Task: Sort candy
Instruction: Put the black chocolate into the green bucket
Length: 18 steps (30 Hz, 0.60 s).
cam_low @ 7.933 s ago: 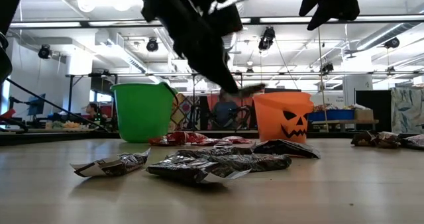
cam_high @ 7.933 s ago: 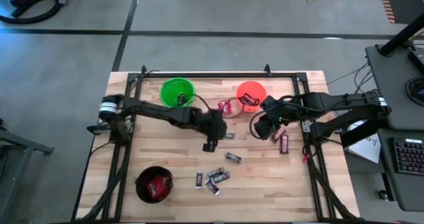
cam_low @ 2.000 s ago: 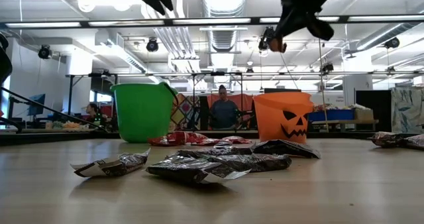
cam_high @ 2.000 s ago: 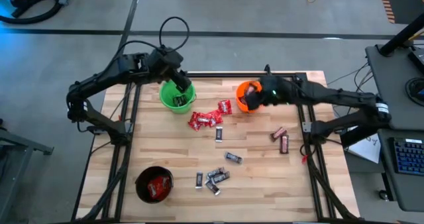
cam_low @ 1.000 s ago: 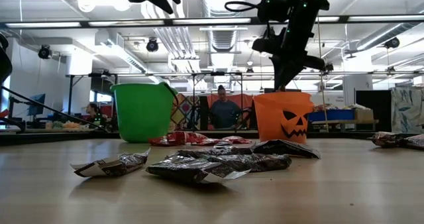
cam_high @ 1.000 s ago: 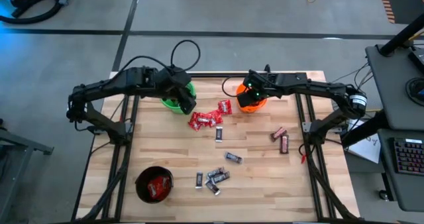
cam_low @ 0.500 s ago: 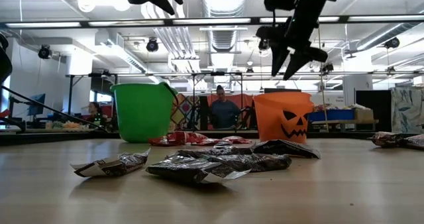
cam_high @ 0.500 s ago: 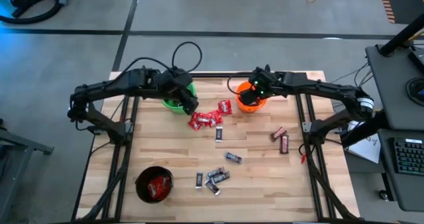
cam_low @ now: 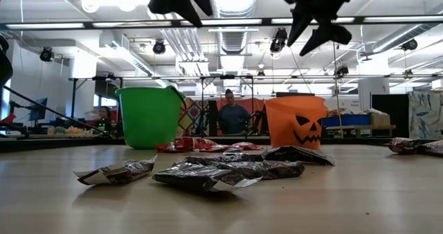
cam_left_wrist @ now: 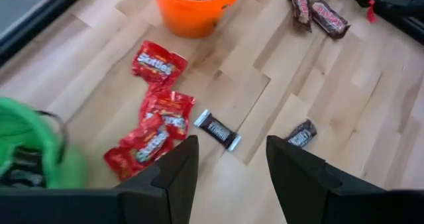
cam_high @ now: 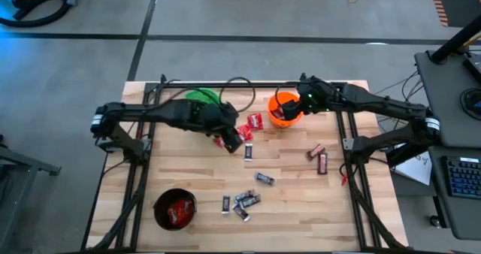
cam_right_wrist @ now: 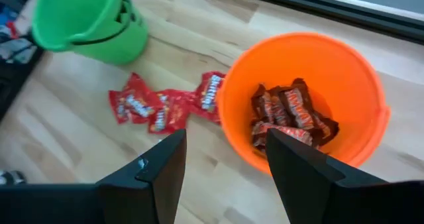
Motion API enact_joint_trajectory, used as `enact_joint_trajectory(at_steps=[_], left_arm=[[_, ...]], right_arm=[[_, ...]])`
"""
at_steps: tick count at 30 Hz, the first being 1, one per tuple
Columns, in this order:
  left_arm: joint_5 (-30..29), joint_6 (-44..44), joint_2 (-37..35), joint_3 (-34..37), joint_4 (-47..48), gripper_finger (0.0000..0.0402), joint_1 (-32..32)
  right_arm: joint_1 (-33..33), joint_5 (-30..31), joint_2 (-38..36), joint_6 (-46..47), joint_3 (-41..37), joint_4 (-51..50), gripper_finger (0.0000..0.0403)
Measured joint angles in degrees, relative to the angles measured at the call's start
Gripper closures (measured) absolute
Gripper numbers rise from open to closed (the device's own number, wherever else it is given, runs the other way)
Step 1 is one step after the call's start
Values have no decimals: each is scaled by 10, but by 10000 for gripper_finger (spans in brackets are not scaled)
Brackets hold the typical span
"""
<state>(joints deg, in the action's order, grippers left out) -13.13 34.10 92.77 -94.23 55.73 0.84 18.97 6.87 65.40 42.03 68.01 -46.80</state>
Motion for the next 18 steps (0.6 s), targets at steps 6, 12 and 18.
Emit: enact_joint_trajectory(at_steps=[6,12,18], left_arm=[[0,52,25,67,-102,240,10],[-5,135,46,138,-188,240,22],[-5,187,79,164,-209,240,31]], right_arm=[[-30,1,-22,9,0,-22,204],[-39,2,-27,9,0,-60,204],[-39,4,-26,-2,-3,-69,204]])
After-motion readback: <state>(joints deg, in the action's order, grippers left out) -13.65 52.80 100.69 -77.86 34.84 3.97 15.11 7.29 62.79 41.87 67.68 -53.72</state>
